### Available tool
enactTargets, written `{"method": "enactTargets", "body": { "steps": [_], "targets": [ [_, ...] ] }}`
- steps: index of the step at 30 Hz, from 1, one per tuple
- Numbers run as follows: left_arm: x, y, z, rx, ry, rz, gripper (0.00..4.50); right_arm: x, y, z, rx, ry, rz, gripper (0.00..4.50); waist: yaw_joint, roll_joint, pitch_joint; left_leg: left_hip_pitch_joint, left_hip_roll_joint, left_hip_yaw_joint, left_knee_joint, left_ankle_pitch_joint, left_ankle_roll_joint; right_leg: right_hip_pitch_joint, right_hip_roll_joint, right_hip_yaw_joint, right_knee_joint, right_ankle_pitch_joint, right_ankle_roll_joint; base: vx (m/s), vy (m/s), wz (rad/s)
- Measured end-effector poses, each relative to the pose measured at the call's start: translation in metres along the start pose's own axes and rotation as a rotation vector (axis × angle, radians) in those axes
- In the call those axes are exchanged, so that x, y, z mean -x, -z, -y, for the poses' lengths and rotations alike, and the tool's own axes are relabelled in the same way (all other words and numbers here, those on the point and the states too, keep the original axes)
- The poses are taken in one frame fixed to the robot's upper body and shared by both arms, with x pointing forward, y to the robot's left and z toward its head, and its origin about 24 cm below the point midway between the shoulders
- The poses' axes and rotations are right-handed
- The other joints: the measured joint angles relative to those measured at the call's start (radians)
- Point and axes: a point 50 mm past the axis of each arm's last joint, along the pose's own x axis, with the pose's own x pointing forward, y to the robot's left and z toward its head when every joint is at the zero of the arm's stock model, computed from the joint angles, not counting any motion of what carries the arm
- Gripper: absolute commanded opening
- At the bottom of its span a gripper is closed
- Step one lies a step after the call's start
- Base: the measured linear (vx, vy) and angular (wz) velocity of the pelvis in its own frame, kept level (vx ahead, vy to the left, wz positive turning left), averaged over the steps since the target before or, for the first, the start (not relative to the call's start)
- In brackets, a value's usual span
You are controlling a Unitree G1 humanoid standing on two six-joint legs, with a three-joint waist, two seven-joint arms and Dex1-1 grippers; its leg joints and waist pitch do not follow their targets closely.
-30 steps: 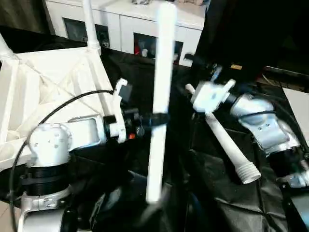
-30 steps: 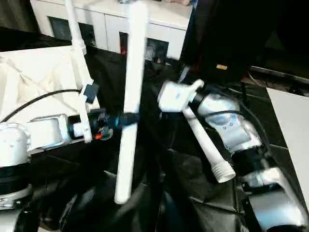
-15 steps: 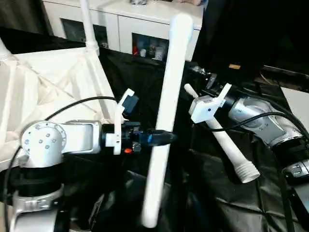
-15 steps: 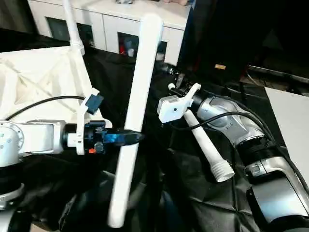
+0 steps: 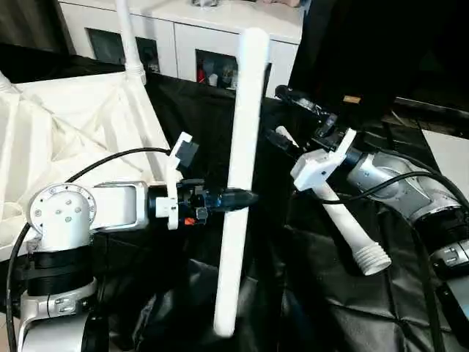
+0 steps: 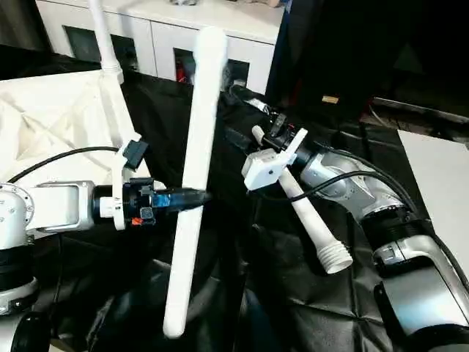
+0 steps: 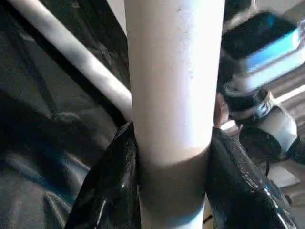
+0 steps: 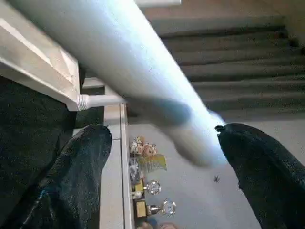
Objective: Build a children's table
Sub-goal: Pick table leg
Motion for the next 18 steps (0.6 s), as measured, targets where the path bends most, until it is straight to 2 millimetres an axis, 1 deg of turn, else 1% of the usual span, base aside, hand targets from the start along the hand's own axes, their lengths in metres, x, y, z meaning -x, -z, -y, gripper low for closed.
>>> {"method": "enactTargets", "body": {
  "steps": [3, 6, 9, 11, 13, 16, 18],
  "targets": [
    [-0.007, 0.005, 0.003, -0.001, 0.019, -0.047, 1.68, -0.005, -0.002, 0.000, 0.014, -0.001, 0.020, 4.14, 0.000, 0.000, 0.000, 0.000, 0.000, 0.000, 0.001, 0.000, 0.000, 0.000, 0.000, 0.000, 0.002, 0.000, 0.000, 0.000, 0.000, 0.00],
    [-0.014, 0.008, 0.006, -0.004, 0.040, -0.076, 1.68, -0.011, -0.006, -0.006, 0.023, -0.035, 0.048, 4.14, 0.000, 0.000, 0.000, -0.002, 0.000, 0.000, 0.003, 0.000, 0.000, -0.003, 0.000, 0.001, 0.005, 0.000, 0.000, 0.000, 0.000, 0.00],
    [-0.016, 0.009, 0.006, -0.004, 0.045, -0.089, 1.68, -0.013, -0.009, -0.010, 0.013, -0.048, 0.066, 4.14, 0.000, 0.000, 0.000, -0.003, 0.000, 0.000, 0.003, 0.000, 0.000, -0.005, 0.000, 0.001, 0.006, 0.000, 0.000, 0.000, 0.000, 0.00],
    [-0.015, 0.010, 0.006, -0.004, 0.040, -0.092, 1.68, -0.013, -0.009, -0.012, 0.000, -0.051, 0.071, 3.84, 0.000, 0.000, 0.000, -0.003, 0.000, 0.000, 0.004, 0.000, 0.000, -0.006, 0.000, 0.001, 0.007, 0.000, 0.000, 0.000, 0.000, 0.00],
    [-0.014, 0.009, 0.005, -0.004, 0.032, -0.093, 1.68, -0.013, -0.008, -0.012, -0.011, -0.052, 0.070, 3.77, -0.001, 0.000, 0.000, -0.003, 0.000, 0.000, 0.004, 0.000, 0.000, -0.006, 0.000, 0.001, 0.008, 0.000, 0.000, 0.000, 0.000, 0.00],
    [-0.012, 0.009, 0.004, -0.007, 0.020, -0.091, 1.68, -0.012, -0.008, -0.013, -0.019, -0.053, 0.067, 3.44, 0.000, 0.000, 0.000, -0.003, 0.000, 0.000, 0.004, 0.000, 0.000, -0.006, 0.000, 0.001, 0.008, 0.000, 0.000, 0.000, 0.000, 0.00],
    [-0.010, 0.008, 0.003, -0.010, 0.001, -0.090, 1.68, -0.011, -0.007, -0.014, -0.025, -0.059, 0.065, 3.39, -0.001, 0.000, 0.000, -0.003, 0.000, 0.000, 0.004, 0.000, 0.000, -0.006, 0.000, 0.001, 0.008, 0.000, 0.000, 0.000, 0.000, 0.00]
  ]
}}
